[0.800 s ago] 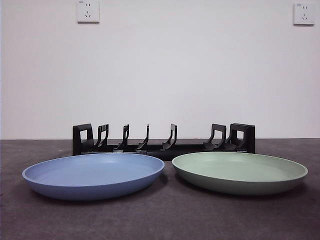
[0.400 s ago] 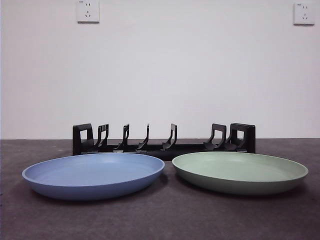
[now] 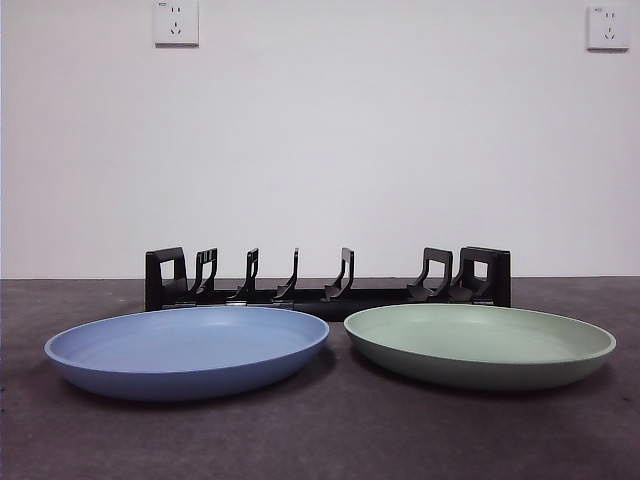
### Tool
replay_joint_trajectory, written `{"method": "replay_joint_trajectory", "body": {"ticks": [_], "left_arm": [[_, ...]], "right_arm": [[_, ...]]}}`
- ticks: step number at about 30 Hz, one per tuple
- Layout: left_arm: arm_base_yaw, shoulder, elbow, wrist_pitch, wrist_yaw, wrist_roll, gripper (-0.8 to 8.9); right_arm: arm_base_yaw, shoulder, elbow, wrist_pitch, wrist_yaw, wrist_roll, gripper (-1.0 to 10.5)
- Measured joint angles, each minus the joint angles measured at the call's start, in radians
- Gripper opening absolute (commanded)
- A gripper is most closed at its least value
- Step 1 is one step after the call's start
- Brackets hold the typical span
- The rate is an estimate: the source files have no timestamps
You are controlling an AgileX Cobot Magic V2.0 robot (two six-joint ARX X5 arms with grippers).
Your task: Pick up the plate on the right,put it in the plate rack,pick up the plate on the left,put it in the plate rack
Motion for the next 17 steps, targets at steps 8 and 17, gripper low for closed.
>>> {"method": "replay_joint_trajectory", "body": {"ticks": [8, 17], "left_arm": [[0.000, 0.153, 0.228, -0.199, 0.111, 0.068, -0.07], [0.000, 0.274, 0.392, -0.411, 0.173, 0.172, -0.07]], "right_arm": [[0.000, 0.236, 0.295, -0.301, -0.111, -0.142, -0.1], [0.000, 0.425, 0.453, -0.555, -0.191, -0.278, -0.1]]}}
